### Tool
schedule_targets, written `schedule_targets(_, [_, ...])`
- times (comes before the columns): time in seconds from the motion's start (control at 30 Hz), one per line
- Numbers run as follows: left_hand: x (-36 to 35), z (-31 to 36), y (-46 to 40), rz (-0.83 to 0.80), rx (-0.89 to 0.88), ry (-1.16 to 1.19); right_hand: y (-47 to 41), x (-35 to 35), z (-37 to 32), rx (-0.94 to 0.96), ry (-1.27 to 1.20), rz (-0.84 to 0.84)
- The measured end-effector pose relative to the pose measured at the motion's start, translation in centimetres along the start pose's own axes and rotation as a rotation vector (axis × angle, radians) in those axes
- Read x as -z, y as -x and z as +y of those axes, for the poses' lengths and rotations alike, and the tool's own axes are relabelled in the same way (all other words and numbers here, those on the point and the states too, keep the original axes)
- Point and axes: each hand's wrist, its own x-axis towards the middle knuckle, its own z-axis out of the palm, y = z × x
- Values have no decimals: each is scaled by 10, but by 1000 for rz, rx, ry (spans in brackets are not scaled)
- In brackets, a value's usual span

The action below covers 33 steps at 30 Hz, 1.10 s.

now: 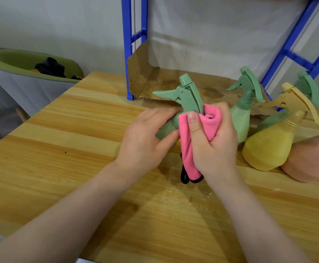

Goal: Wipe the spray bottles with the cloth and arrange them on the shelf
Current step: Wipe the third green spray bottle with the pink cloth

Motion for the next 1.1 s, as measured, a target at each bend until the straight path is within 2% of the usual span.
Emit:
schedule_targets(0.27, [-1, 2, -1, -13, -2, 5, -1, -2, -6, -169, -154, 127])
schedule_targets(0.43, [1, -9, -2, 41, 11, -17, -7, -1, -7, -530, -545, -14])
schedule_targets(0.57, [1, -10, -2, 41, 2, 4, -6, -4, -5, -592, -717, -15])
schedule_targets(0.63, [1, -9, -2, 41, 1, 22, -4, -3, -6, -489, -616, 35])
schedule_targets(0.7, [0, -10, -3, 36, 1, 30, -3, -2, -9, -278, -320, 65])
schedule_targets(0.77, [0, -11, -2, 37, -3, 21, 1, -3, -9, -154, -115, 75])
schedule_targets(0.9, [0, -8, -3, 41, -16, 14, 5, -4, -8, -23, 16, 141])
schedule_targets(1.1, [0, -5, -3, 41, -9, 46, 6, 1, -1, 296, 163, 56])
